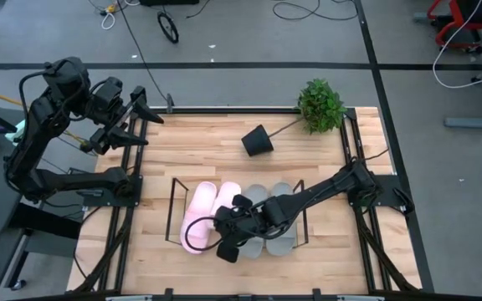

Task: Pick and place slides into the shelf
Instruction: Align the pink slipper with the other pink slipper on the shelf

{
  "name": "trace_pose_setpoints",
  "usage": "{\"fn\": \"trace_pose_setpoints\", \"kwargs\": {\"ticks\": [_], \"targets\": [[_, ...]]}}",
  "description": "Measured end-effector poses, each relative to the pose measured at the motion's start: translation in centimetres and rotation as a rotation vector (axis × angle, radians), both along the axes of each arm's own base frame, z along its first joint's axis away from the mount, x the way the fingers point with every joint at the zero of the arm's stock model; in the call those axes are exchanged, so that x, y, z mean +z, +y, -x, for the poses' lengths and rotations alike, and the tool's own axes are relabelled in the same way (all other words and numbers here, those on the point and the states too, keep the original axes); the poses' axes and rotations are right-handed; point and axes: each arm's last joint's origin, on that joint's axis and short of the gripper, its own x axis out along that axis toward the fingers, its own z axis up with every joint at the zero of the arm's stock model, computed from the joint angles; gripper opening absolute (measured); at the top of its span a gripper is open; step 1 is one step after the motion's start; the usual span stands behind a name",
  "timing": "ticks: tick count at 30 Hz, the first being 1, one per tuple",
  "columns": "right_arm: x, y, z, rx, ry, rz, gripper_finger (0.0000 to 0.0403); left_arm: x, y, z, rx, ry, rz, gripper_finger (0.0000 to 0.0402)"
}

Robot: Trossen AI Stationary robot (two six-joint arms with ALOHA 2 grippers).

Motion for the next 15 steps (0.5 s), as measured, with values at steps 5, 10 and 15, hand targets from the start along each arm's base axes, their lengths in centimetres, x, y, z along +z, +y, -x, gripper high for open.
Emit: {"fn": "trace_pose_setpoints", "kwargs": {"ticks": [5, 10, 15], "targets": [[-1.4, 0.6, -0.2, -0.025, -0.022, -0.060, 0.0032, 0.0, 0.0, 0.0, 0.000, 0.000, 0.000, 0.0325], [-2.3, 1.4, 0.0, -0.034, -0.033, -0.107, 0.0032, 0.0, 0.0, 0.0, 0.000, 0.000, 0.000, 0.0325], [-2.3, 2.4, 0.3, -0.016, -0.036, -0.128, 0.0032, 0.0, 0.0, 0.0, 0.000, 0.000, 0.000, 0.0325]]}}
